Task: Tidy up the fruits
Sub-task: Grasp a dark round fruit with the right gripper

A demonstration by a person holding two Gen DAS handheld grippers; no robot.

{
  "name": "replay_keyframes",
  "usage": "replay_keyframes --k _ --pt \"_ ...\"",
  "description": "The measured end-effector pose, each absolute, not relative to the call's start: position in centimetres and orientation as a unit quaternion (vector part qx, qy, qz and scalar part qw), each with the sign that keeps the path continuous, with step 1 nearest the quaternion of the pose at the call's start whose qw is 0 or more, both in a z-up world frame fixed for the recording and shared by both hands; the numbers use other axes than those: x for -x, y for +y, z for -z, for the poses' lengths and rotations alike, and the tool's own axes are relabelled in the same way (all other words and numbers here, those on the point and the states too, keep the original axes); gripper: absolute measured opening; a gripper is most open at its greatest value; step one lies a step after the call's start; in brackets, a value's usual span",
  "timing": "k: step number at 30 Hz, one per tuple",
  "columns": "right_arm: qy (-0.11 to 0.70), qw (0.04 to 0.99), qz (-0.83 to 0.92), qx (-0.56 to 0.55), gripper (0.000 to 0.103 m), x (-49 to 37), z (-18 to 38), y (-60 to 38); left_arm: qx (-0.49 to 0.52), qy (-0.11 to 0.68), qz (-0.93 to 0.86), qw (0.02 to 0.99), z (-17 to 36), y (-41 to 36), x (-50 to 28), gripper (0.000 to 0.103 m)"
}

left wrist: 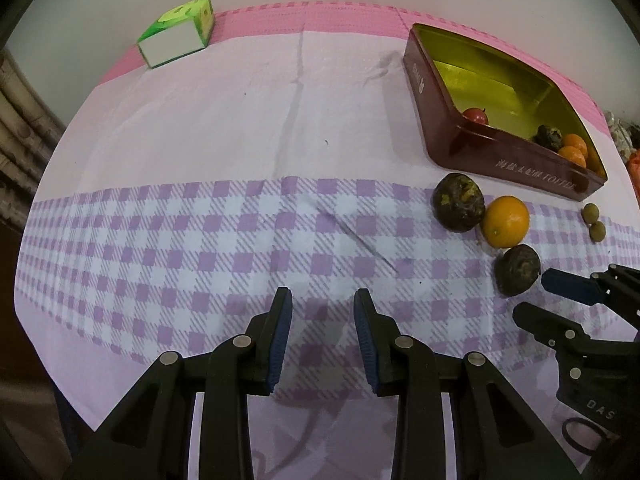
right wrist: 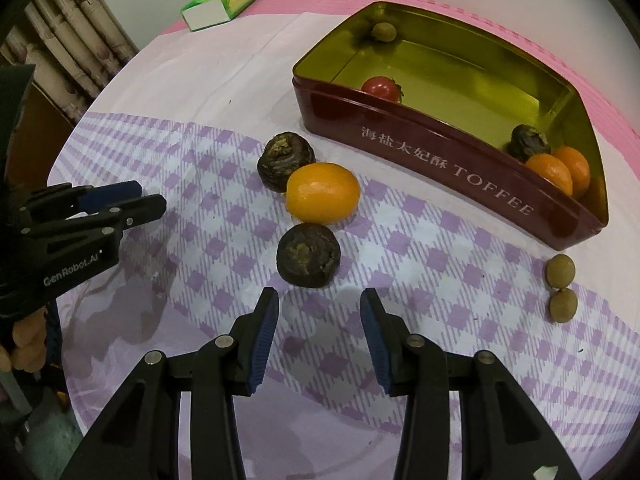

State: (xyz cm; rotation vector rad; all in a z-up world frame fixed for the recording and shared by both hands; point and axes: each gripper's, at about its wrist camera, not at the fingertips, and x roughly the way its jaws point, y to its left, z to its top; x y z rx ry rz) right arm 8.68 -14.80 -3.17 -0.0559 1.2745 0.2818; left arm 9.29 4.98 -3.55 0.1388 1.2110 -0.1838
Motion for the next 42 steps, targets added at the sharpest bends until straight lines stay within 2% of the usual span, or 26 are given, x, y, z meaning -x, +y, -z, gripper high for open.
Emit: replay_keyframes --k 13,18,42 --pt "0.589 0.796 -0.127 0.064 0.04 -10.0 4.0 -13.0 -0.059 0.573 0.094 0.812 4.1 4.4 -9.2 0.033" --pt "0.581 0.799 -0.123 0.088 0.033 -10.0 4.1 -12.4 -0.059 0.574 0.094 0.811 4.2 4.4 -9.2 0.033" --pt "0.592 0.803 -0.064 0.023 0.032 -10.1 3.6 -19.4 -0.085 0.563 0.139 0.81 4.5 1.4 -9.9 0.033"
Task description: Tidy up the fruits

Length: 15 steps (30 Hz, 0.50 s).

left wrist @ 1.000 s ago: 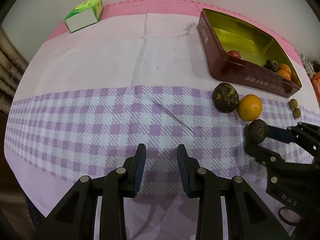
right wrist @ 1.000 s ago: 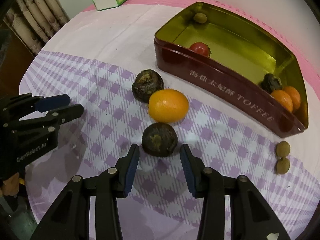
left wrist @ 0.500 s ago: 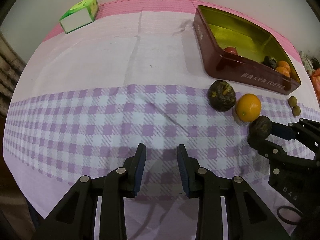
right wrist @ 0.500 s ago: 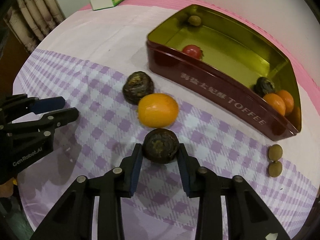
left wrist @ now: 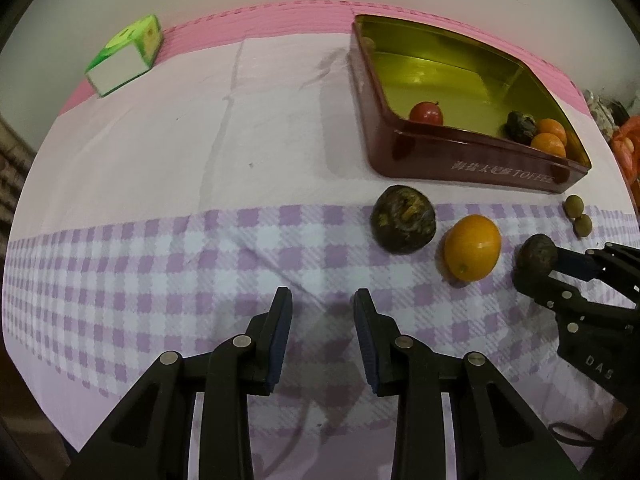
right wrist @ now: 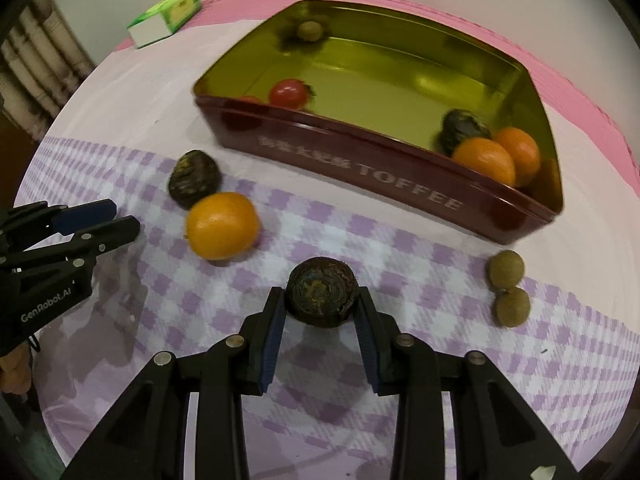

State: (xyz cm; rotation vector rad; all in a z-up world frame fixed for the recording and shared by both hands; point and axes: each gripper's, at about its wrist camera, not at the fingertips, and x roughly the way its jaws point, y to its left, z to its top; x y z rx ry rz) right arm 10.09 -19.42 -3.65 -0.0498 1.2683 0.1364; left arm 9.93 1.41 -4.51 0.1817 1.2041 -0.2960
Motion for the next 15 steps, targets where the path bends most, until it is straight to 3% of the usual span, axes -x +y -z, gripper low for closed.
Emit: replay_keyframes --k 15 --pt "0.593 0.805 -0.032 -0.005 0.032 -9.9 3.6 -23.0 -0.103 0.554 0.173 0.808 5.2 -2.1 -10.8 0.033"
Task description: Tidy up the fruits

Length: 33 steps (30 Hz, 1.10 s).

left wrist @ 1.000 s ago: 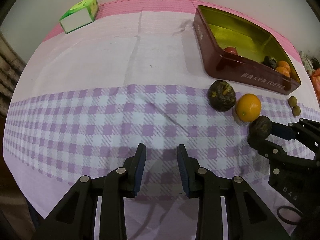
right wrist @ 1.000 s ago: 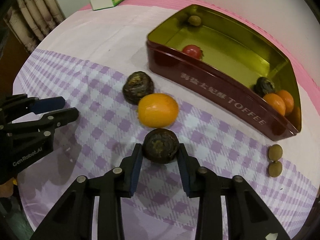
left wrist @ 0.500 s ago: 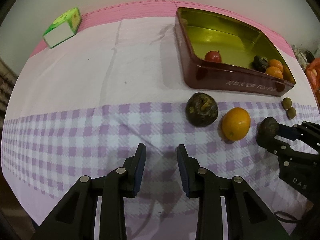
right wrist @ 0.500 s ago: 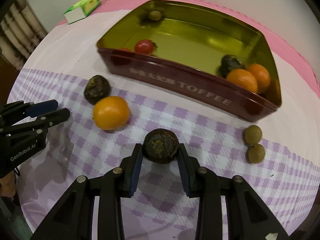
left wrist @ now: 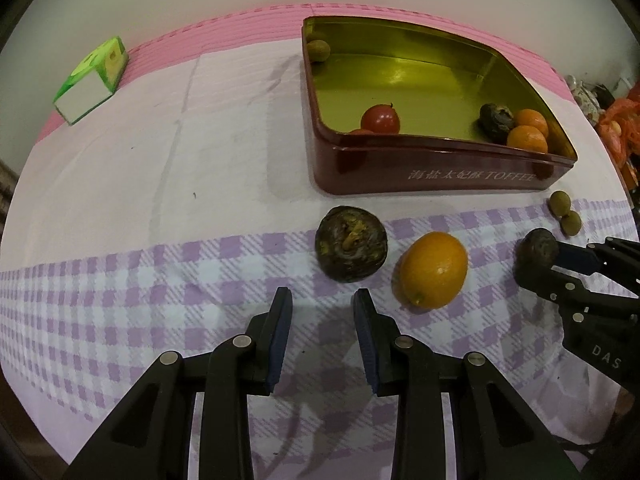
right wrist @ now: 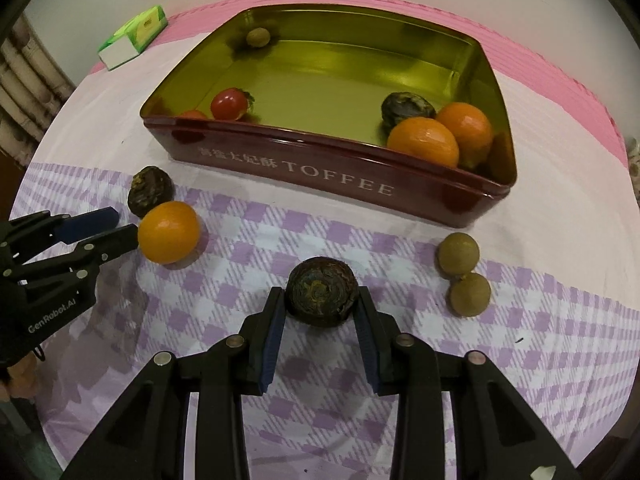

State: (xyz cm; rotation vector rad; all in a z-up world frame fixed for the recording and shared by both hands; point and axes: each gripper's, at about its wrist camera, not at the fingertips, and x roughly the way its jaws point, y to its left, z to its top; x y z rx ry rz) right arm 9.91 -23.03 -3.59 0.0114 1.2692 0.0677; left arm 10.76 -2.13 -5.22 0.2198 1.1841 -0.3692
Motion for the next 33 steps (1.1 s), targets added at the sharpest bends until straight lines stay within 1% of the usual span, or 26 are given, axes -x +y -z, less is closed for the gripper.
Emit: replay_keyframes --k 15,22,33 --pt "0.59 0.807 -0.038 -0.017 0.032 -9.2 3.3 -23.9 -0.097 0.55 0.192 0.807 5.2 -5.3 -11.6 0.033" --pt "0.589 0.807 -0.04 -0.019 0.033 -9.2 3.3 -23.8 -0.09 0.552 0.185 0.808 5.5 -6.3 -13.7 0.033" --pt "0.59 0.806 -0.043 -0.022 0.033 -9.3 3.3 -23.9 -0.115 0.54 0.182 0.814 5.6 -6.8 -12.9 0.031"
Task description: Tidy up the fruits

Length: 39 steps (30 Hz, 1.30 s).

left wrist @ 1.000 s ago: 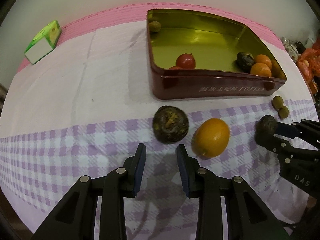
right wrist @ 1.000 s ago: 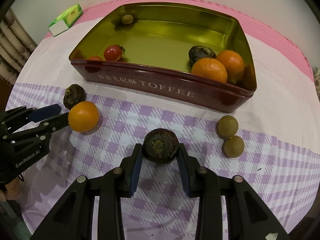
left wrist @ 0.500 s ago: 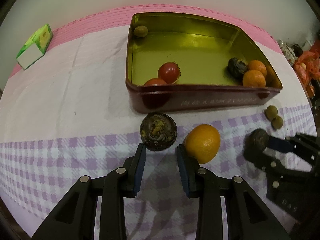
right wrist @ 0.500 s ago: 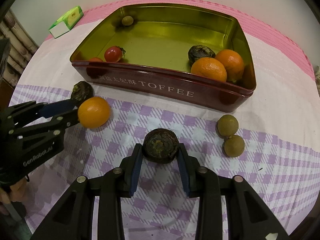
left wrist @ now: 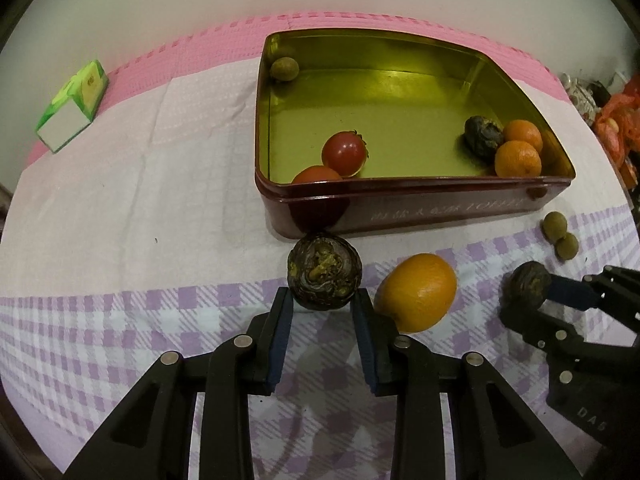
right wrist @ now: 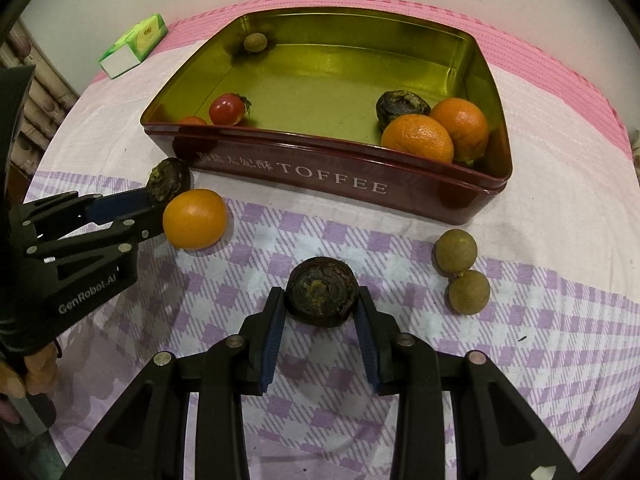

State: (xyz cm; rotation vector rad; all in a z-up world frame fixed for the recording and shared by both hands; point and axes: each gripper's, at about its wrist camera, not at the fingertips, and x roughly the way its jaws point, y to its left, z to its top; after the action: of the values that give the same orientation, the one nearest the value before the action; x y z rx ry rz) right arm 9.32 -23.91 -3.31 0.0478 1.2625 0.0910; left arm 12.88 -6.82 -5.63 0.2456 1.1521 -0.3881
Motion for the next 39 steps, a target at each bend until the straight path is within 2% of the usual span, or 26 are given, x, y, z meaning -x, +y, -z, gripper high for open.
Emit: replay_keyframes --k 39 --pt "0.599 0.799 -0.049 -0.034 0.032 -8.6 3.1 -23.9 -0.086 0.545 0.201 0.809 4.5 -3.5 -9.9 0.024"
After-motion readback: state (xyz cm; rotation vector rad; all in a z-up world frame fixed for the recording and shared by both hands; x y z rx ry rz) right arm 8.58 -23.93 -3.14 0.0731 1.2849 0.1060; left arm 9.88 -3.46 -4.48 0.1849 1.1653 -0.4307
